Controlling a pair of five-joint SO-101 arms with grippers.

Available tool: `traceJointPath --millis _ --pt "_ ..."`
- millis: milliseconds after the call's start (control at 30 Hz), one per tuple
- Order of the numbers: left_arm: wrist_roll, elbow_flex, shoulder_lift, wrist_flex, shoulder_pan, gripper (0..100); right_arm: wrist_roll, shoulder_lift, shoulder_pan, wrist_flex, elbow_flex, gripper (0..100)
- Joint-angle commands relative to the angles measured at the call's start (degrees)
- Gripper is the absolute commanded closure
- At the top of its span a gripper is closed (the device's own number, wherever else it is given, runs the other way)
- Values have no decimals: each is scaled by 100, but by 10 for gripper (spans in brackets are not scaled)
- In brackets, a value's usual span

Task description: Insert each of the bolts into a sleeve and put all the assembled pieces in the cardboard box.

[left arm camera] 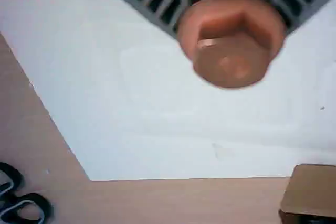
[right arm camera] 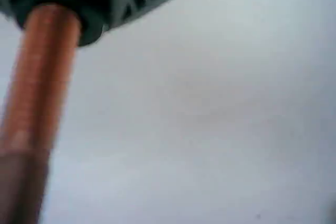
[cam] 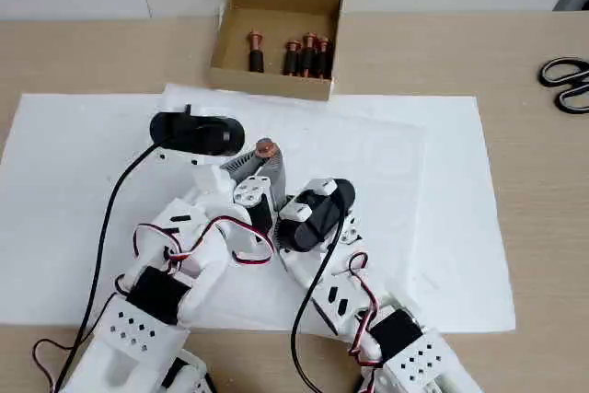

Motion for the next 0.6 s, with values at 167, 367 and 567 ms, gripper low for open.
traceJointPath --millis 167,367,567 --pt "18 -13 -26 -352 -132 994 -53 -145 -22 -163 -114 995" --pt "9 198 -44 -202 -114 994 -53 -145 -22 -163 -114 995" --pt "9 215 -44 281 -105 994 -53 -145 -22 -163 -114 995"
